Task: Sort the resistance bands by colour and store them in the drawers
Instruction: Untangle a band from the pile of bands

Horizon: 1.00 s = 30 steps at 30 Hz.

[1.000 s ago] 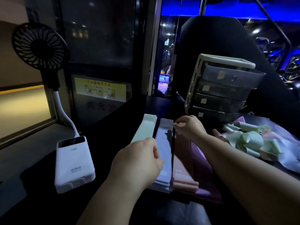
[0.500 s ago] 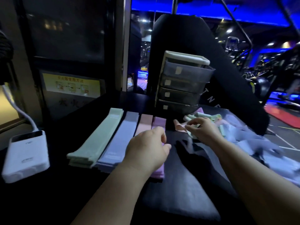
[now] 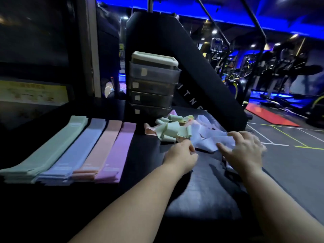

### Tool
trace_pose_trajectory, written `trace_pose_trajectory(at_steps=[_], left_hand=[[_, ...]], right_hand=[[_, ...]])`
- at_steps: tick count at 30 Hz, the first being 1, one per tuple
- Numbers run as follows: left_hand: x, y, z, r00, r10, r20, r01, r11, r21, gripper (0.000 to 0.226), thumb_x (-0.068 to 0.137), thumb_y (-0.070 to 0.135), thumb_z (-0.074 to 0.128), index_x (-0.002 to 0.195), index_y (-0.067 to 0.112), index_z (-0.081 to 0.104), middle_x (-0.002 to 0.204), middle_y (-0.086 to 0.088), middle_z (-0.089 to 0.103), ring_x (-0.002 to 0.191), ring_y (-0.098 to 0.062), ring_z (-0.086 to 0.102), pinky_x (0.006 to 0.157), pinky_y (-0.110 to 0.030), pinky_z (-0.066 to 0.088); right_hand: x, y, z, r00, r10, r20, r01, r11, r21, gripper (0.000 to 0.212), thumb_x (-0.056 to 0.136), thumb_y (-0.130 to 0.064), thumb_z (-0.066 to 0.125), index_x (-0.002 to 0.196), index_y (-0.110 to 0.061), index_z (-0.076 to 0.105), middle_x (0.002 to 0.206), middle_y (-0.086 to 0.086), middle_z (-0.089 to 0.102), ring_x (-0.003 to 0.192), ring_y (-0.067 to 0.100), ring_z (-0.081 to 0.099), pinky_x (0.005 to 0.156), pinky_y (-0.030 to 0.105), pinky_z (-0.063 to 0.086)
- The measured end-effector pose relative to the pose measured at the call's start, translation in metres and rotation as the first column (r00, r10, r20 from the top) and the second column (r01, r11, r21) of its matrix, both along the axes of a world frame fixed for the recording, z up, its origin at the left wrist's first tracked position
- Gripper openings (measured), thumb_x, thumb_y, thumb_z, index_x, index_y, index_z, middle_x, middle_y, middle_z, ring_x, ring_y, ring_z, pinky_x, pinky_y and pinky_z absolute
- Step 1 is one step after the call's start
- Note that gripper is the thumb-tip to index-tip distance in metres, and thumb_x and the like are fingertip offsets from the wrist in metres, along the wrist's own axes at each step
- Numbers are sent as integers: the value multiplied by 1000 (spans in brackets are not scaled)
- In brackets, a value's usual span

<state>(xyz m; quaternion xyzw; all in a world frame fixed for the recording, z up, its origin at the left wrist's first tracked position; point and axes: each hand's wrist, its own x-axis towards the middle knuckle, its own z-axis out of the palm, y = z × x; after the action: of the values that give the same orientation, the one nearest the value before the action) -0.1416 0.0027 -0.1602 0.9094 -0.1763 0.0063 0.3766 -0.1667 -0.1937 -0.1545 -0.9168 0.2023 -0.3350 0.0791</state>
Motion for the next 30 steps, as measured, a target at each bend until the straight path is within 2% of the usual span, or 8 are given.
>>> trace_pose_trajectory(at_steps=[4, 7, 10, 12, 18, 23, 26, 30], left_hand=[[-1, -4, -13, 999, -5, 53, 3, 999, 38, 13, 88, 35, 57, 101, 29, 57, 105, 6, 68, 105, -23, 59, 87, -31, 45], [-4, -3, -14, 996, -17, 82, 14, 999, 47, 13, 89, 34, 58, 101, 28, 58, 103, 6, 68, 102, -21, 59, 85, -29, 43], [-6, -3, -15, 995, -41, 96, 37, 998, 50, 10, 89, 34, 59, 98, 28, 60, 100, 8, 68, 100, -18, 59, 84, -27, 43], [-4, -2, -17, 994, -56, 98, 53, 998, 35, 8, 88, 34, 59, 94, 29, 60, 94, 9, 67, 97, -17, 60, 83, -27, 44], [1, -3, -23, 992, -88, 85, 98, 989, -109, 13, 87, 36, 64, 78, 32, 55, 75, 13, 62, 81, -14, 61, 83, -31, 51], [0, -3, -21, 988, -150, 37, 151, 887, -437, 15, 86, 29, 73, 94, 19, 64, 81, 5, 62, 66, -4, 56, 62, -19, 52], [0, -1, -16, 981, -182, 69, 190, 812, -552, 18, 85, 20, 74, 98, 23, 62, 83, 9, 63, 66, 5, 54, 69, -13, 46], [13, 9, -12, 987, 10, 159, 95, 765, -637, 25, 85, 24, 73, 106, 26, 59, 103, 10, 63, 86, 4, 61, 81, -15, 49]], right_hand=[[-12, -11, -6, 958, -168, -232, 219, 951, 217, 91, 66, -81, 60, 137, -26, 44, 142, 11, 42, 135, 32, 33, 107, 49, 23], [-15, -14, -13, 936, -136, -325, 257, 896, 364, 104, 59, -76, 69, 141, -24, 35, 142, 14, 38, 133, 36, 35, 106, 52, 28], [-14, -16, -15, 909, -131, -395, 287, 884, 368, 94, 62, -65, 70, 140, -23, 37, 135, 14, 44, 127, 36, 44, 103, 47, 34], [-13, -19, -15, 911, -133, -390, 275, 902, 334, 64, 71, -53, 65, 125, -23, 51, 128, 13, 53, 121, 36, 49, 100, 42, 39], [-16, -15, -14, 995, 1, -96, 34, 934, 356, 5, 82, -21, 58, 82, -16, 58, 93, 15, 67, 87, 34, 55, 67, 34, 38], [-16, 9, -11, 947, 213, 240, -288, 893, 345, 31, 73, -18, 63, 58, -14, 36, 50, -2, 41, 57, 17, 41, 55, 32, 31], [-12, 29, -2, 875, 375, 306, -481, 753, 449, 21, 65, -24, 58, 59, -9, 45, 49, -8, 43, 49, 5, 37, 49, 18, 31], [4, 56, 17, 789, 520, 326, -579, 453, 678, 20, 75, -17, 65, 78, 2, 62, 65, 6, 60, 62, 13, 54, 58, 29, 44]])
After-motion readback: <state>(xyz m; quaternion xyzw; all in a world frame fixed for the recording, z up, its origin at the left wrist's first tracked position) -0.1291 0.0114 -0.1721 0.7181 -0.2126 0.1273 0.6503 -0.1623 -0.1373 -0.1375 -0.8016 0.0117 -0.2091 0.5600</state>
